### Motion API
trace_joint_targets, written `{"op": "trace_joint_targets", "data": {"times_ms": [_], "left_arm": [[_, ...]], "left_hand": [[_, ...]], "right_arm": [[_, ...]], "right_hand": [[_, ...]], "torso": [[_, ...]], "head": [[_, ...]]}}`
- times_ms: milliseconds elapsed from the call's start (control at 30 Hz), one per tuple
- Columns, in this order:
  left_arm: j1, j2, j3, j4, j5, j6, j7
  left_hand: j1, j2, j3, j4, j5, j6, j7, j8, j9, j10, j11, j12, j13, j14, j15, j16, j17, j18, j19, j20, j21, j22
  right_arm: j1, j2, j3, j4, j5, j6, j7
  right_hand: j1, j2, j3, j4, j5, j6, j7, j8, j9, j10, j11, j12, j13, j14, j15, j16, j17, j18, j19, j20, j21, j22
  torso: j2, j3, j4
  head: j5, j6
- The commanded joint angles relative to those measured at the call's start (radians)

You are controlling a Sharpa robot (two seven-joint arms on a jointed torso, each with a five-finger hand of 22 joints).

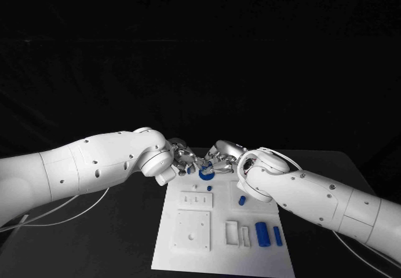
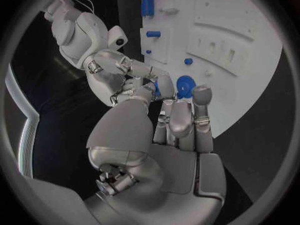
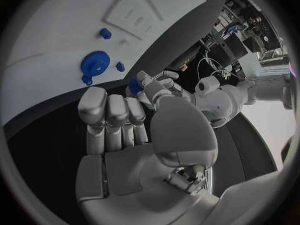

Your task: Assemble the parts on the task board

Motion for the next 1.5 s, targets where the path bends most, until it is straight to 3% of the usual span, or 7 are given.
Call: {"op": "trace_joint_targets", "data": {"times_ms": [33,233,333,567,800,1067,1500], "left_arm": [[0.002,0.004,0.002,0.003,-0.008,0.022,0.023],[0.002,0.005,0.001,-0.003,-0.011,0.021,0.022],[0.001,0.006,0.0,-0.005,-0.011,0.022,0.023],[0.001,0.008,-0.002,-0.006,-0.019,0.018,0.026],[0.001,0.009,-0.005,-0.006,-0.045,0.008,0.02],[0.001,0.009,-0.007,-0.006,-0.06,0.004,0.015],[0.001,0.001,-0.014,0.002,-0.085,-0.02,0.004]], "left_hand": [[-0.008,-0.002,0.153,-0.145,0.019,0.002,-0.005,0.007,0.206,0.004,0.006,-0.004,-0.001,-0.002,-0.002,-0.001,0.0,-0.005,0.01,0.001,-0.006,0.008],[-0.02,-0.013,0.17,-0.15,0.085,0.006,-0.006,0.007,0.23,0.005,0.004,-0.007,-0.002,-0.002,-0.004,-0.002,0.0,-0.006,0.016,-0.001,-0.017,0.024],[-0.032,-0.018,0.183,-0.149,0.141,0.008,-0.007,0.008,0.249,0.005,0.004,-0.008,-0.002,-0.001,-0.004,-0.001,0.002,-0.005,0.018,-0.002,-0.02,0.032],[-0.046,-0.031,0.205,-0.156,0.193,0.015,-0.009,0.008,0.29,0.009,0.002,-0.009,-0.003,0.001,-0.006,0.001,0.007,-0.006,0.025,-0.003,-0.031,0.053],[-0.049,-0.06,0.221,-0.183,0.269,0.041,-0.013,0.007,0.296,0.029,0.0,-0.018,-0.011,0.01,-0.01,0.009,0.026,-0.007,0.037,-0.007,-0.028,0.07],[-0.059,-0.066,0.23,-0.207,0.288,0.055,-0.014,0.007,0.284,0.047,-0.001,-0.034,-0.019,0.014,-0.01,0.01,0.044,-0.006,0.046,-0.007,-0.04,0.093],[-0.061,-0.068,0.228,-0.218,0.294,0.063,-0.015,0.007,0.275,0.056,0.0,-0.038,-0.018,0.016,-0.009,0.012,0.055,-0.005,0.055,-0.006,-0.052,0.113]], "right_arm": [[0.0,0.003,0.0,0.006,-0.01,0.015,0.004],[-0.001,0.001,0.0,0.008,-0.009,0.01,0.006],[-0.001,0.0,0.0,0.008,-0.008,0.009,0.006],[-0.001,0.0,0.0,0.005,-0.003,0.002,0.008],[-0.001,-0.002,0.0,0.002,0.019,-0.02,0.019],[-0.001,-0.006,0.0,-0.001,0.034,-0.034,0.029],[-0.005,-0.068,0.0,0.024,0.082,-0.03,0.089]], "right_hand": [[-0.006,0.006,-0.008,0.001,-0.005,0.006,-0.001,0.003,0.002,0.001,-0.004,-0.002,-0.001,0.009,-0.001,-0.003,0.0,0.004,0.031,0.004,-0.005,0.111],[-0.006,0.006,-0.009,0.002,-0.007,0.006,-0.001,0.003,0.002,0.001,-0.004,-0.002,-0.001,0.009,-0.002,-0.003,0.0,0.004,0.031,0.004,-0.006,0.111],[-0.005,0.006,-0.011,0.003,-0.008,0.006,-0.001,0.003,0.002,0.001,-0.004,-0.002,-0.001,0.009,-0.002,-0.004,-0.001,0.004,0.031,0.004,-0.005,0.111],[-0.008,0.003,-0.014,0.006,-0.007,-0.001,0.0,0.002,0.0,0.0,-0.003,-0.005,-0.003,0.009,-0.001,-0.005,-0.001,0.004,0.031,0.004,-0.006,0.111],[-0.034,-0.02,-0.058,0.035,0.032,-0.053,0.014,0.001,-0.019,-0.018,0.003,-0.045,-0.027,0.004,0.006,-0.026,-0.017,0.008,0.028,0.009,-0.027,0.106],[-0.024,-0.033,-0.147,0.07,0.047,-0.142,0.041,0.004,-0.051,-0.045,0.014,-0.094,-0.067,-0.001,0.02,-0.044,-0.031,0.019,0.027,0.024,-0.054,0.102],[0.007,-0.033,-0.291,0.102,0.085,-0.214,0.055,0.003,-0.047,-0.078,0.027,-0.11,-0.107,-0.02,0.029,-0.068,-0.057,0.027,0.023,0.034,-0.113,0.095]], "torso": [[0.0,0.0007,-0.0003],[0.0,0.0006,-0.0004],[0.0,0.001,-0.0013],[0.0,0.0009,-0.0009],[-0.001,0.0006,-0.0021],[-0.001,0.0004,-0.0015],[-0.001,0.0013,0.0008]], "head": [[0.002,-0.002],[0.004,-0.003],[0.005,-0.004],[0.006,-0.006],[0.007,-0.009],[0.006,-0.011],[0.01,-0.012]]}}
